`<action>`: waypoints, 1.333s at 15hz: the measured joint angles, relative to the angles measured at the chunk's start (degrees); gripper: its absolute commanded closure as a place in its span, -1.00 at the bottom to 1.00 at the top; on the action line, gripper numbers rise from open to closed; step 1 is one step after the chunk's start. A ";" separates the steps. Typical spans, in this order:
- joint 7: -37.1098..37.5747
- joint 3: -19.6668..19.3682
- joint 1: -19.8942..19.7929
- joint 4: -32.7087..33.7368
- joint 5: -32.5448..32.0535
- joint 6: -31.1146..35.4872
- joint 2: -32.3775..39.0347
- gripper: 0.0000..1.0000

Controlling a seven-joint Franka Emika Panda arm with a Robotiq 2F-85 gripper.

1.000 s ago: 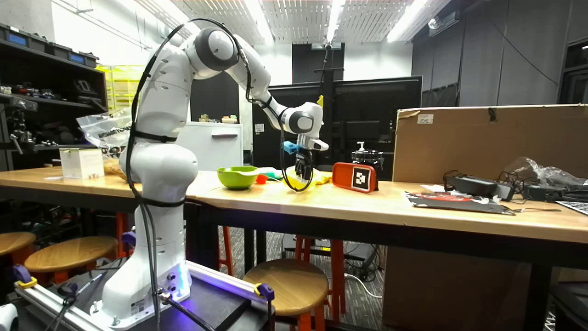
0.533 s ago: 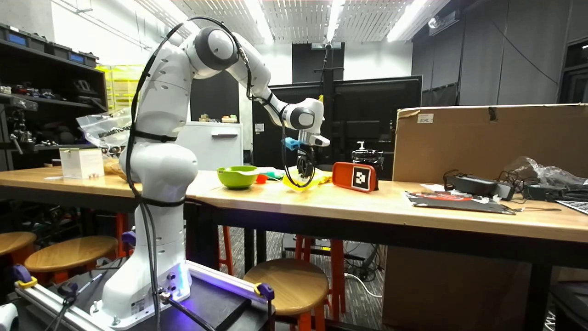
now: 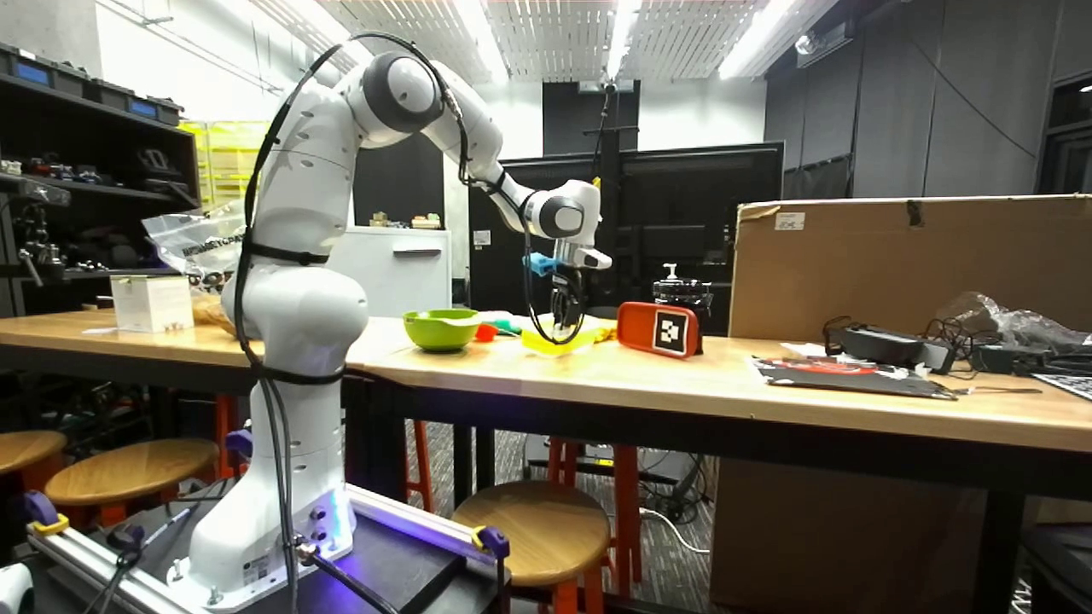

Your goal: Move the white object to the counter

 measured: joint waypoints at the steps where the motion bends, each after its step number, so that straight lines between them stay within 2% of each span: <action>1: 0.01 0.04 0.10 0.06 -0.07 -0.17 0.00 0.50; 12: 2.07 0.50 0.90 4.43 -4.99 -5.72 -0.13 0.50; 20: 2.00 1.37 1.65 8.19 -5.14 -11.67 -2.51 0.50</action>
